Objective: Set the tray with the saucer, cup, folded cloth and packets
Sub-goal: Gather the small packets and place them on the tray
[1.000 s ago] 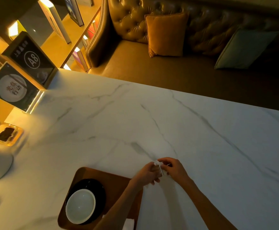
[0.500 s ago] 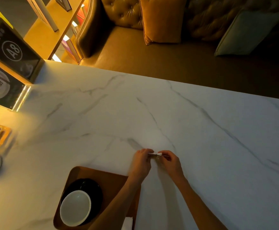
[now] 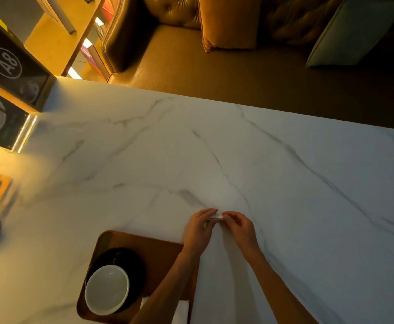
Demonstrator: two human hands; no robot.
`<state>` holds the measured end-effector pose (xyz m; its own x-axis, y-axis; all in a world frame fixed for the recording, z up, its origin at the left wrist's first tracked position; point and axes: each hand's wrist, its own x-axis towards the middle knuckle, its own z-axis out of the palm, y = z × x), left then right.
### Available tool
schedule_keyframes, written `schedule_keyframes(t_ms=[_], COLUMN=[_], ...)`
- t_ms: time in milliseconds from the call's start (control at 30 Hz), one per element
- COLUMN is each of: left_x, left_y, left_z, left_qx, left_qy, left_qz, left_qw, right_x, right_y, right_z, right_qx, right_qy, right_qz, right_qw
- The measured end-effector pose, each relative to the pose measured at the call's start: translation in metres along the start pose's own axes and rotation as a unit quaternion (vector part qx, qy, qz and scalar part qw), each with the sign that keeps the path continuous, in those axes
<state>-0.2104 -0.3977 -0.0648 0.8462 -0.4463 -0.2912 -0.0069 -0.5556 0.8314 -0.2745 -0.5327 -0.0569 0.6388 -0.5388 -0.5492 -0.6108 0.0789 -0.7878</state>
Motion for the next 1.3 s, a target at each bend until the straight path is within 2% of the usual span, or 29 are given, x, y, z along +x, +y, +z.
schedule_keyframes(t_ms=[233,367,500,633,767,900,1100,1300], left_x=[0.005,0.006,-0.010,-0.049,-0.098,-0.157,-0.242,-0.277], left_y=[0.006,0.015,0.023,0.033,0.040,0.038,0.017,0.004], left_z=[-0.002,-0.009,-0.025,-0.051,-0.071,-0.079,-0.087,-0.115], left_qx=[-0.003,-0.072,-0.232,-0.309,-0.329,-0.322,-0.312,-0.327], left_qy=[0.002,-0.035,-0.045,-0.095,-0.127,-0.078,-0.025,0.012], left_qz=[-0.028,-0.101,-0.177,-0.152,-0.135,-0.159,-0.231,-0.254], left_qw=[1.000,0.992,0.955,0.934,0.926,0.930,0.921,0.910], right_x=[0.000,0.001,-0.020,-0.067,-0.127,-0.184,-0.247,-0.276], right_y=[-0.005,-0.018,-0.029,-0.036,-0.032,-0.019,0.014,0.015], right_z=[-0.007,-0.011,-0.020,-0.029,-0.031,-0.024,-0.006,0.024], right_qx=[-0.070,-0.101,-0.042,0.041,0.100,0.123,0.042,0.027], right_qy=[-0.034,-0.037,-0.077,-0.115,-0.128,-0.133,-0.136,-0.168], right_qz=[-0.073,-0.047,0.022,0.055,0.057,0.046,0.041,0.032], right_qw=[0.994,0.993,0.996,0.991,0.985,0.982,0.989,0.985])
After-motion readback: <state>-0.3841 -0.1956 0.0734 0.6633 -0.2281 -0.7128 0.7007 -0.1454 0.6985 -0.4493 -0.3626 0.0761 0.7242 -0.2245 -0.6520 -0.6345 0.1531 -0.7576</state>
